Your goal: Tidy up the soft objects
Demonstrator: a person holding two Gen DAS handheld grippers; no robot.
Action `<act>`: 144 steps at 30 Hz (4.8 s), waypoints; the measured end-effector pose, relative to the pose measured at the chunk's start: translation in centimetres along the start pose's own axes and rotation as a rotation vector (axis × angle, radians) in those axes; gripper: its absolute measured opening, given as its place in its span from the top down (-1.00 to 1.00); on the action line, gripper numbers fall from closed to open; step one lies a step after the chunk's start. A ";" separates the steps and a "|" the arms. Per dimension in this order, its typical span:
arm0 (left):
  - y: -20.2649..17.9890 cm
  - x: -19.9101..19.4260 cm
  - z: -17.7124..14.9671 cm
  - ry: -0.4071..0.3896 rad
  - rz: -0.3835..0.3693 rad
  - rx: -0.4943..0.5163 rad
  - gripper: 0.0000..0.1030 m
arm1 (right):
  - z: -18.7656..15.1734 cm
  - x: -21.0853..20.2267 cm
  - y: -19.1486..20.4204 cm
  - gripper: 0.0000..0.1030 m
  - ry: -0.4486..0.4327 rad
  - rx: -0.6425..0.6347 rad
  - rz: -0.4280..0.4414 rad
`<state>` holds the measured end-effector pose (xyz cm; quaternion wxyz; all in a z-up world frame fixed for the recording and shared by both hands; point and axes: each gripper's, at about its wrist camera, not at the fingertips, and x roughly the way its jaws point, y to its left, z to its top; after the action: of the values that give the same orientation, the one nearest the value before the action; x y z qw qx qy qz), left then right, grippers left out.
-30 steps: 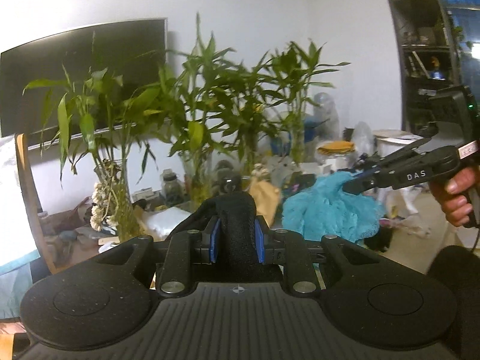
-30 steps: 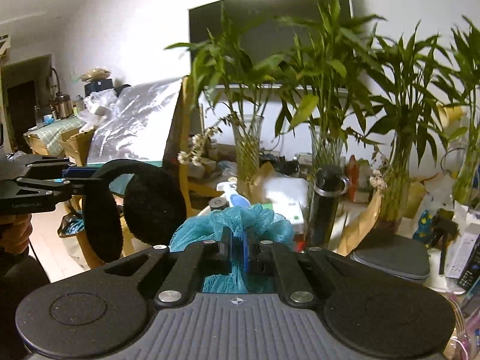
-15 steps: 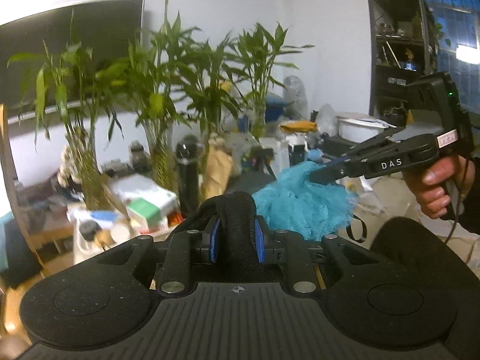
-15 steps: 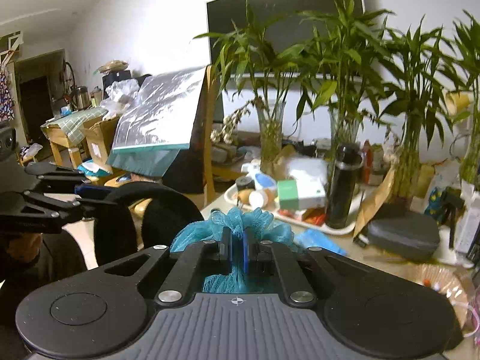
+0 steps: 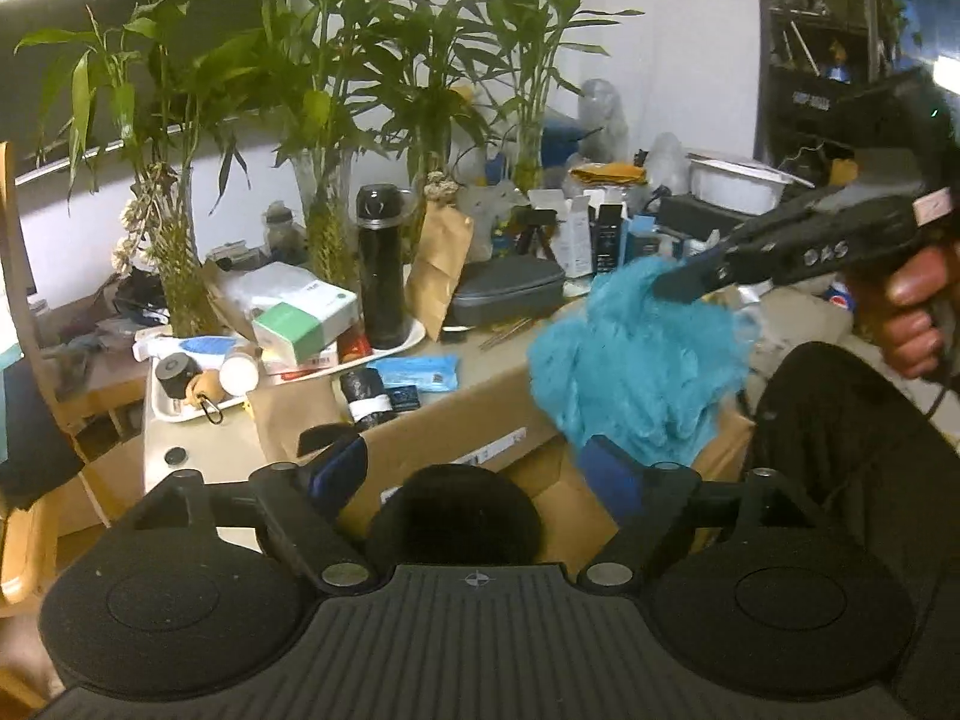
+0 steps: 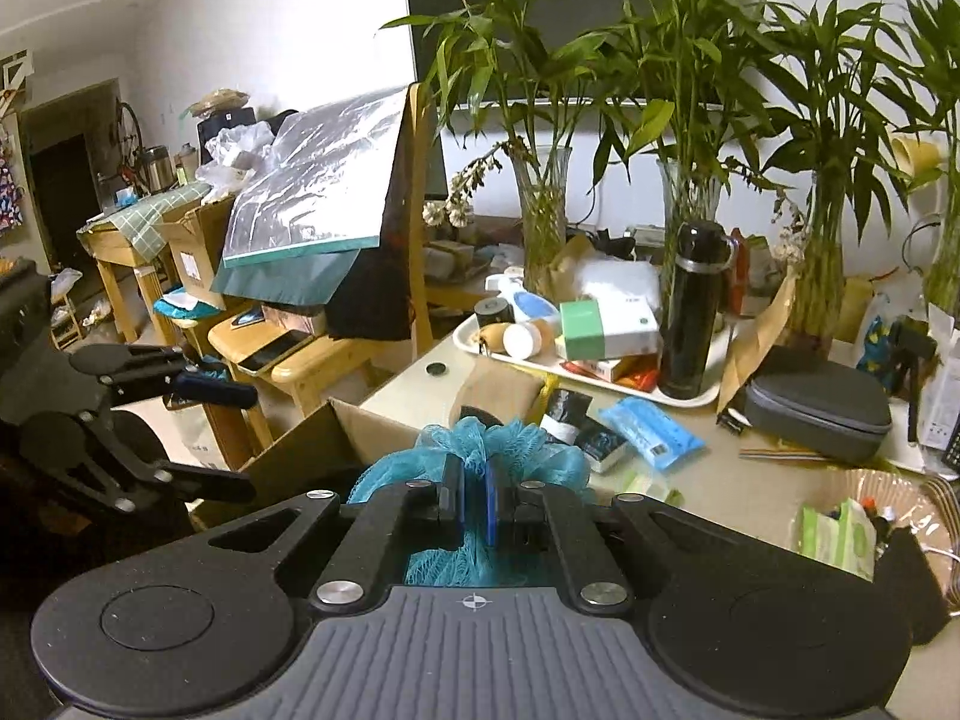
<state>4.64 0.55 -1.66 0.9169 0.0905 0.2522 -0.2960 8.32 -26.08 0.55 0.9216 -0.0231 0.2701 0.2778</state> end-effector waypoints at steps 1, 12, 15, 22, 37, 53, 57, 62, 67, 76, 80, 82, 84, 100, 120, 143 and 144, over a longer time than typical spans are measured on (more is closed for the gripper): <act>-0.1 -0.1 0.0 0.005 0.001 -0.006 -0.54 | -0.1 0.1 0.0 0.83 0.003 0.002 0.000; 0.7 -1.7 0.5 -0.009 0.039 -0.069 -0.54 | 0.4 0.9 0.8 0.83 0.014 -0.004 0.028; 0.9 -1.8 0.7 -0.009 0.068 -0.080 -0.54 | 0.3 1.9 0.9 0.68 0.073 -0.014 0.057; 1.5 -1.6 0.7 0.018 0.116 -0.101 -0.54 | -0.9 2.3 1.3 -0.95 0.103 -0.016 0.091; 2.6 -2.3 5.2 -0.027 0.084 -0.112 -0.54 | 4.4 -0.1 -0.4 -1.00 0.057 -0.003 0.039; 4.4 1.7 6.0 0.038 0.111 -0.128 -0.54 | 3.8 2.1 -3.2 -1.00 0.076 0.063 -0.086; 5.5 2.2 5.1 0.074 0.146 -0.173 -0.54 | 2.1 3.8 -4.2 -1.00 0.102 0.102 -0.154; 6.8 2.8 4.0 0.100 0.164 -0.219 -0.54 | 0.6 6.0 -5.3 -1.00 0.146 0.147 -0.210; 7.4 3.5 3.4 0.107 0.166 -0.240 -0.54 | 0.4 7.5 -6.3 -1.00 0.167 0.188 -0.220; 8.6 5.1 3.8 0.084 0.175 -0.232 -0.54 | 1.9 10.0 -7.9 -1.00 0.195 0.170 -0.242; 9.5 5.7 4.0 0.061 0.178 -0.232 -0.54 | 2.1 11.2 -9.3 -1.00 0.209 0.170 -0.248; 10.0 6.2 4.1 0.050 0.183 -0.222 -0.54 | 2.2 11.8 -10.0 -1.00 0.214 0.171 -0.241; 10.6 6.6 4.1 0.043 0.192 -0.220 -0.54 | 2.3 12.4 -10.6 -1.00 0.221 0.164 -0.230; 14.4 12.0 1.6 -0.020 0.282 -0.264 -0.54 | 1.4 17.0 -14.5 -0.90 0.182 0.222 -0.221; 15.9 13.0 1.5 -0.009 0.346 -0.368 -0.54 | 0.1 23.5 -17.6 -0.76 0.310 0.226 -0.170; 17.3 12.9 1.2 0.058 0.347 -0.444 -0.54 | -2.8 32.1 -15.0 -0.25 0.585 -0.041 -0.127; 17.3 13.0 1.2 0.063 0.342 -0.447 -0.54 | -2.8 32.2 -14.8 -0.22 0.583 -0.060 -0.128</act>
<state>24.35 7.69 -7.03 0.9424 -0.0638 0.3205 -0.0708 37.24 -23.07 -19.86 0.8197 -0.1460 0.5130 0.2087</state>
